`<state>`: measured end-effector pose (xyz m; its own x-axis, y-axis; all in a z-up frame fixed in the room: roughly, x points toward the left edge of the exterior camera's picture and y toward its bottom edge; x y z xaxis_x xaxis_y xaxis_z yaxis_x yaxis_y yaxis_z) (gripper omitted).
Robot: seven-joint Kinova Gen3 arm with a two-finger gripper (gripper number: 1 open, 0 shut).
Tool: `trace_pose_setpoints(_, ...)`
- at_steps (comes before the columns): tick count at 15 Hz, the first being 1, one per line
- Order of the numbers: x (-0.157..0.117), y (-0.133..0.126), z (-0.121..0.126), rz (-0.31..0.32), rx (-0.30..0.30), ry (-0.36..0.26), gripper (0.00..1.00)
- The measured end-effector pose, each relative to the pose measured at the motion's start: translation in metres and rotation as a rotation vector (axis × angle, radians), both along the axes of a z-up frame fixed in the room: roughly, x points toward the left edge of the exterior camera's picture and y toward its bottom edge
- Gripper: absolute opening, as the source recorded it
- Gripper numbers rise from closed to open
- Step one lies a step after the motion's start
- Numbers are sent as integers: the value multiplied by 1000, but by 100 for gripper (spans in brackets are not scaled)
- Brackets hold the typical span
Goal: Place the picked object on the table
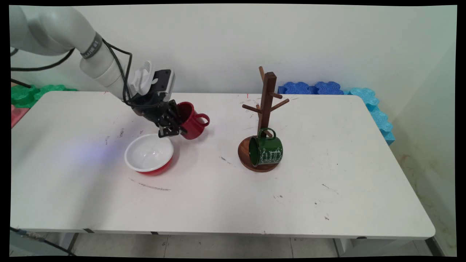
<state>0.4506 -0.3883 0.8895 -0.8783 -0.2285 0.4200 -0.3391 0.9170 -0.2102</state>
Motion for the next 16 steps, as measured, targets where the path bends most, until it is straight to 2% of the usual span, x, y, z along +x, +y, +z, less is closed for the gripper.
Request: trace_pose_setpoints(16,8,-23,-24,5,22,-73,0)
